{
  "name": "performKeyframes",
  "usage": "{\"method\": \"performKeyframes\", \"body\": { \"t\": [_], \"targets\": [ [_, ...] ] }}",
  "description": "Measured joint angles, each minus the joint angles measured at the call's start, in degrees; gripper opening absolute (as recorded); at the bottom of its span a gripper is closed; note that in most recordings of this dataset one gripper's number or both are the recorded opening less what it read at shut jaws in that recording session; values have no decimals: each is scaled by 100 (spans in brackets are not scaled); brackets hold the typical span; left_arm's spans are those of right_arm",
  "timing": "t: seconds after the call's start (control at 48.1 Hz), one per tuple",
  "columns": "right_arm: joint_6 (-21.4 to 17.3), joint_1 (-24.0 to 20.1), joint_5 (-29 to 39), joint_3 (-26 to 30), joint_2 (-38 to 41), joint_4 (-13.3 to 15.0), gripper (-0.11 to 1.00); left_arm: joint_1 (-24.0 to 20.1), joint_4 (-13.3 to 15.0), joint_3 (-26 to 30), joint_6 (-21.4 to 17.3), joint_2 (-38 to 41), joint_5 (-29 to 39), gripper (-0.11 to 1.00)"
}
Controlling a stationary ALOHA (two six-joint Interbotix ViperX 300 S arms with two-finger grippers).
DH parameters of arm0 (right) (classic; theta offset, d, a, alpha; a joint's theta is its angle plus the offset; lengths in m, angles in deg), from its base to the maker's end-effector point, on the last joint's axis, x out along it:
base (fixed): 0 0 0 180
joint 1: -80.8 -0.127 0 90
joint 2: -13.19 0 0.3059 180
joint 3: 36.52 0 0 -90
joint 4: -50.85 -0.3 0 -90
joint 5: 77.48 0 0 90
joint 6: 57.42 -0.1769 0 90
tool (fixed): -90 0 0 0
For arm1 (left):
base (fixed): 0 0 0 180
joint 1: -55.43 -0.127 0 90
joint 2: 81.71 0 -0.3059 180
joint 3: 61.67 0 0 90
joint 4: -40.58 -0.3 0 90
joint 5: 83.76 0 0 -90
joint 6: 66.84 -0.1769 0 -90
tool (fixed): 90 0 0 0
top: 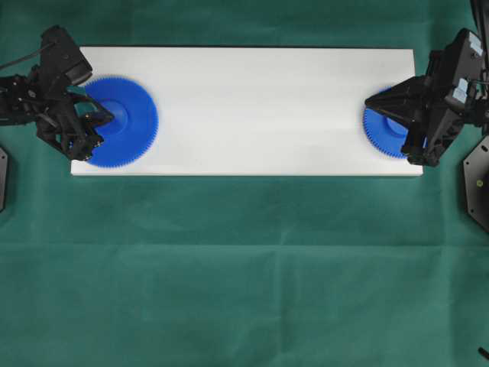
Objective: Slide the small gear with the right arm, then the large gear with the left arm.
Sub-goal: 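Set the large gear down at the board's left end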
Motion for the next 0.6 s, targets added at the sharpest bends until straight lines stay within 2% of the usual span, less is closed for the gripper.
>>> {"method": "performKeyframes", "body": {
  "t": [0.603],
  "targets": [
    [0, 0, -9, 9, -9, 0, 50, 0, -9, 53, -554, -1072, 44, 0]
  ]
}}
